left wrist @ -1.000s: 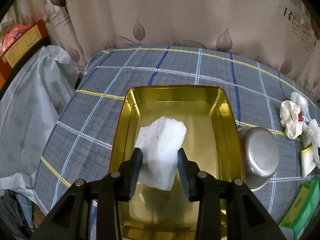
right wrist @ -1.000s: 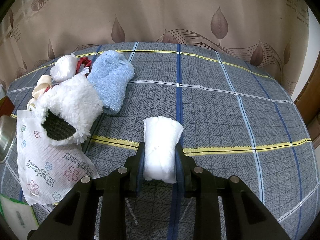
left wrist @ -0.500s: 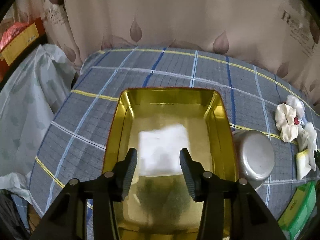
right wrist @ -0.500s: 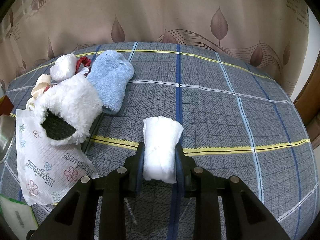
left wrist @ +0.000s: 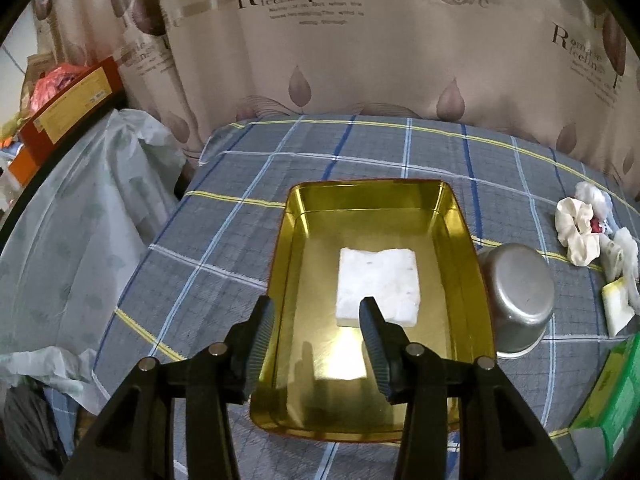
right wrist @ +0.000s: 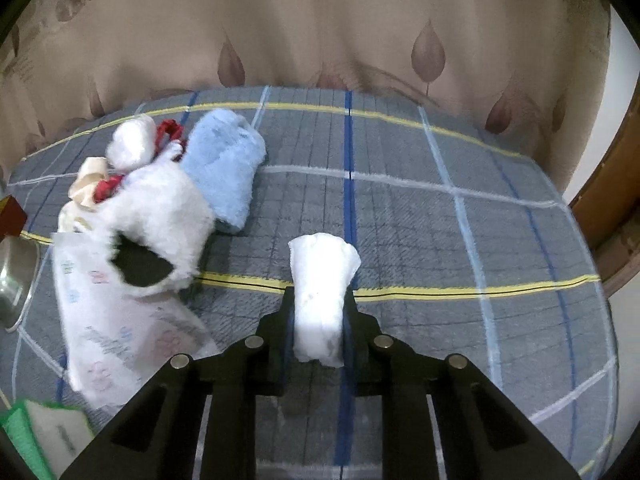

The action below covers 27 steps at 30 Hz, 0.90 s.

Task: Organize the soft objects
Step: 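Carry the white pad to the gold tray and release it from the right gripper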

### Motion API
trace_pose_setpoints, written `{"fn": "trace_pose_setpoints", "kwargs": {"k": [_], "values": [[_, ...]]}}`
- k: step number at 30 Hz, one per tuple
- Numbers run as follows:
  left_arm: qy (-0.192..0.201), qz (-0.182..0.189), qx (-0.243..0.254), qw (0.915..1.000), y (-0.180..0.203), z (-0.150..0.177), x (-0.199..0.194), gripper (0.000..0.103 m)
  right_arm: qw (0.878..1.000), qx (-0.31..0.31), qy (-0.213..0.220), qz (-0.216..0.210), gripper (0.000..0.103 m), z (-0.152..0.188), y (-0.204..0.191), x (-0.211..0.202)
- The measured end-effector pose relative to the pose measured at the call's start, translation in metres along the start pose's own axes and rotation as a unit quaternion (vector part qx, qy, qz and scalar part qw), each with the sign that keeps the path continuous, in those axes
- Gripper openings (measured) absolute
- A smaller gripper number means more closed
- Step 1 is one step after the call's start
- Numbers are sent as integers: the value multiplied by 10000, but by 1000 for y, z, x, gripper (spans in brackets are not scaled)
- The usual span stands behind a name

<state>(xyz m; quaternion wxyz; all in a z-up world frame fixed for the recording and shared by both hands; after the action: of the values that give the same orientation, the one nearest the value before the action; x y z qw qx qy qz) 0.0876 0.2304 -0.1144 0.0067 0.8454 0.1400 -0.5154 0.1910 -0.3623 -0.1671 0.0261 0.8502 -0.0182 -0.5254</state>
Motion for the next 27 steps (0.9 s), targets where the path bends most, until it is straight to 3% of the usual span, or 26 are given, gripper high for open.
{"fn": "trace_pose_setpoints", "kwargs": {"k": [6, 14, 21, 27], "values": [[63, -28, -118, 9999, -9, 5, -4, 45, 9998, -169, 82, 119, 17, 0, -12, -43], [86, 176, -344, 9992, -19, 12, -7, 45, 9973, -708, 194, 40, 17, 7, -58, -116], [145, 230, -480, 9985, -30, 10, -14, 45, 9927, -998, 311, -595, 17, 19, -112, -168], [208, 139, -602, 9979, -48, 6, -25, 45, 9764, -1708, 372, -1265, 17, 28, -207, -196]]}}
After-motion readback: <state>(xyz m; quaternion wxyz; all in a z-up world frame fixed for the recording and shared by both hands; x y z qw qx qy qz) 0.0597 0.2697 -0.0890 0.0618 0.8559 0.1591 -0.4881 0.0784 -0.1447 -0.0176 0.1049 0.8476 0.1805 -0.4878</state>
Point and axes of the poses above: each gripper's, at about its wrist camera, not at the fingertips, and x roughly the way its jaws point, y to its right, z to its underside, the point moved 10 cm from there along x, roughly the way its jaws point, and after that the axes turned 8 degrees about -y, right-handed, at the moved point
